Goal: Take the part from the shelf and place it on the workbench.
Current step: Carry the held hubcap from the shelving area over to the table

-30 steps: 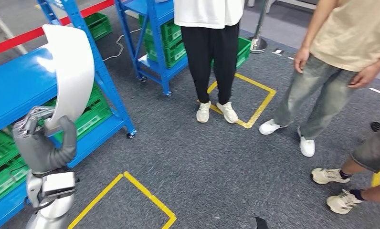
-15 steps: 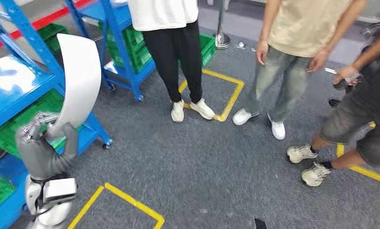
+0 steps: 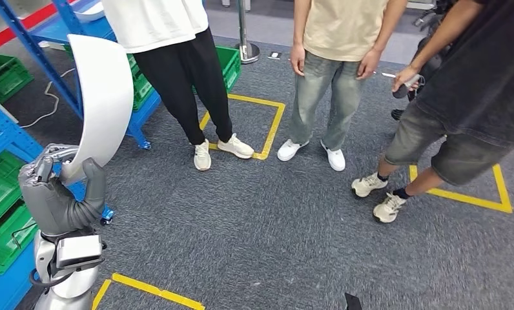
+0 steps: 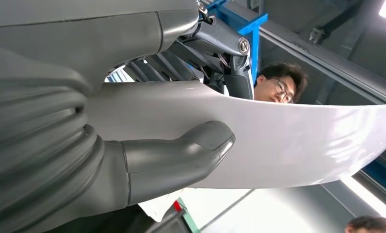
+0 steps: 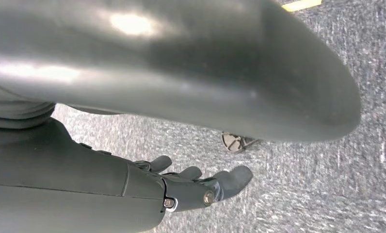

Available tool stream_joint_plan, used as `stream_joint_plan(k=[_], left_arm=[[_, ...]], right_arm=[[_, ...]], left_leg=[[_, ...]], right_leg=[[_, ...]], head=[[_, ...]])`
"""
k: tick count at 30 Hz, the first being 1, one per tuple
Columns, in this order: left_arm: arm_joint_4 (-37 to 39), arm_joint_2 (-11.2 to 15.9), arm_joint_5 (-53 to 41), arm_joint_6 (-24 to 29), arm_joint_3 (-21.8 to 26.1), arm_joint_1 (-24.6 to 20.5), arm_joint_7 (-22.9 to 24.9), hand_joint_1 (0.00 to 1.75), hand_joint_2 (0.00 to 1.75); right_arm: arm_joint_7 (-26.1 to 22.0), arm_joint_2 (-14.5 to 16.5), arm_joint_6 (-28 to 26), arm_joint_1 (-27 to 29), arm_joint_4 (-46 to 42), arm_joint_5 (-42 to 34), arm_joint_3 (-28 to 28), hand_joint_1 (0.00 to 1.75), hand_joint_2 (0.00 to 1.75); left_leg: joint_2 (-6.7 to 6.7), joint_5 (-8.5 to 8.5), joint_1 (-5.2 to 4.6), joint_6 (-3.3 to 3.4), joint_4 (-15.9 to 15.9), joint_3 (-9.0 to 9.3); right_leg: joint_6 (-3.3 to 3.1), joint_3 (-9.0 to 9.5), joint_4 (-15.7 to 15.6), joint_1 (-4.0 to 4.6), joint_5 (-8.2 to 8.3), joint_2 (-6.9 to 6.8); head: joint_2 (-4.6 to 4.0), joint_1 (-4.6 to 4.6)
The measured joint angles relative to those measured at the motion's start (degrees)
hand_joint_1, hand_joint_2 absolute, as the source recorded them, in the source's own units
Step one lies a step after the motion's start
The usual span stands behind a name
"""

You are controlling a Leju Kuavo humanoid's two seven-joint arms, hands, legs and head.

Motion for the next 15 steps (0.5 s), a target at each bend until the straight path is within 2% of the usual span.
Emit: stream_joint_plan(k=[1, 2, 3, 4, 6, 7, 8, 9, 10, 11, 13, 14, 15], left_arm=[[-0.04, 0.0, 0.55, 0.03, -0.01, -0.04, 0.0, 1.75, 1.75], [-0.08, 0.02, 1.18, 0.07, -0.03, -0.1, -0.01, 1.75, 1.75], [-0.13, 0.04, 1.85, 0.12, -0.08, -0.22, -0.01, 1.75, 1.75], [-0.16, 0.07, 2.3, 0.2, -0.14, -0.37, -0.02, 1.75, 1.75], [-0.07, 0.16, 2.87, 0.31, -0.38, -0.7, -0.05, 1.75, 1.75], [0.05, 0.2, 3.11, 0.32, -0.59, -0.84, -0.06, 1.75, 1.75], [0.19, 0.23, 3.39, 0.32, -0.86, -0.97, -0.05, 1.75, 1.75], [0.36, 0.25, 3.71, 0.31, -1.16, -1.14, -0.05, 1.75, 1.75], [0.55, 0.26, 4.1, 0.33, -1.43, -1.39, -0.05, 1.75, 1.75], [0.76, 0.27, 4.59, 0.41, -1.69, -1.75, -0.05, 1.75, 1.75], [1.22, 0.38, 5.9, 0.85, -2.27, -2.78, -0.04, 1.75, 1.75], [1.45, 0.49, 6.62, 1.18, -2.62, -3.35, -0.05, 1.75, 1.75], [1.67, 0.58, 7.31, 1.48, -2.99, -3.9, -0.05, 1.75, 1.75]], right_arm=[[0.21, -0.01, 0.04, 0.06, 0.0, 0.04, 0.0, 0.0, 0.0], [0.48, -0.02, 0.07, 0.2, 0.0, 0.11, 0.0, 0.0, 0.0], [0.78, -0.04, 0.09, 0.35, 0.0, 0.23, 0.0, 0.0, 0.0], [1.0, -0.07, 0.12, 0.42, 0.0, 0.34, 0.0, 0.0, 0.0], [1.21, -0.15, 0.18, 0.33, 0.0, 0.44, 0.0, 0.0, 0.0], [1.22, -0.19, 0.21, 0.27, 0.0, 0.39, 0.0, 0.0, 0.0], [1.22, -0.22, 0.21, 0.28, 0.0, 0.27, -0.01, 0.0, 0.0], [1.17, -0.26, 0.15, 0.36, 0.0, 0.1, -0.05, 0.0, 0.0], [1.08, -0.29, 0.04, 0.46, 0.0, -0.12, -0.15, 0.0, 0.0], [0.95, -0.35, -0.11, 0.54, 0.0, -0.34, -0.27, 0.0, 0.0], [0.69, -0.47, -0.35, 0.52, 0.0, -0.72, -0.51, 0.0, 0.0], [0.61, -0.52, -0.48, 0.5, 0.0, -0.88, -0.63, 0.0, 0.0], [0.53, -0.53, -0.62, 0.49, 0.0, -1.03, -0.78, 0.0, 0.0]], left_leg=[[0.59, 0.17, -0.14, 0.0, -0.22, 0.07], [1.27, 0.41, -0.08, 0.16, -0.49, 0.22], [2.01, 0.69, -0.01, 0.44, -0.86, 0.42], [2.85, 0.96, 0.09, 0.72, -1.24, 0.54], [4.61, 1.14, 0.07, 1.13, -1.52, 0.55], [5.53, 1.11, 0.02, 1.21, -1.45, 0.44], [6.42, 1.08, -0.01, 1.25, -1.36, 0.35], [7.29, 1.04, -0.02, 1.25, -1.28, 0.27], [8.11, 0.98, -0.01, 1.21, -1.17, 0.22], [8.9, 0.88, 0.0, 1.09, -1.02, 0.2], [10.21, 0.46, -0.24, 0.61, -0.52, 0.17], [10.73, 0.22, -0.4, 0.28, -0.33, 0.23], [11.22, 0.04, -0.56, -0.04, -0.25, 0.33]], right_leg=[[0.45, -0.22, -0.17, -0.16, 0.26, 0.7], [0.76, -0.37, -0.21, -0.24, 0.42, 0.76], [1.0, -0.66, 0.21, -0.11, 0.15, -0.27], [1.19, -1.43, 1.71, 0.11, -0.83, -1.95], [1.48, -4.43, 8.04, 0.43, -4.42, -5.59], [1.69, -6.24, 11.89, 0.42, -6.2, -6.25], [1.85, -7.46, 14.67, 0.36, -7.16, -6.48], [2.0, -7.77, 15.69, 0.29, -7.2, -6.65], [2.1, -6.77, 14.24, 0.23, -6.22, -6.94], [2.14, -4.62, 10.74, 0.18, -4.62, -7.61], [1.79, -0.19, 2.92, 0.26, -2.13, -10.38], [1.45, 1.0, 0.74, 0.37, -1.62, -11.28], [1.05, 1.3, 0.0, 0.49, -1.57, -11.68]], head=[[0.0, -0.01], [0.0, 0.03], [0.0, 0.08], [0.0, 0.18], [0.0, 0.34], [0.0, 0.35], [0.0, 0.35], [0.0, 0.35], [0.0, 0.35], [0.0, 0.35], [0.0, 0.33], [0.0, 0.3], [0.0, 0.27]])
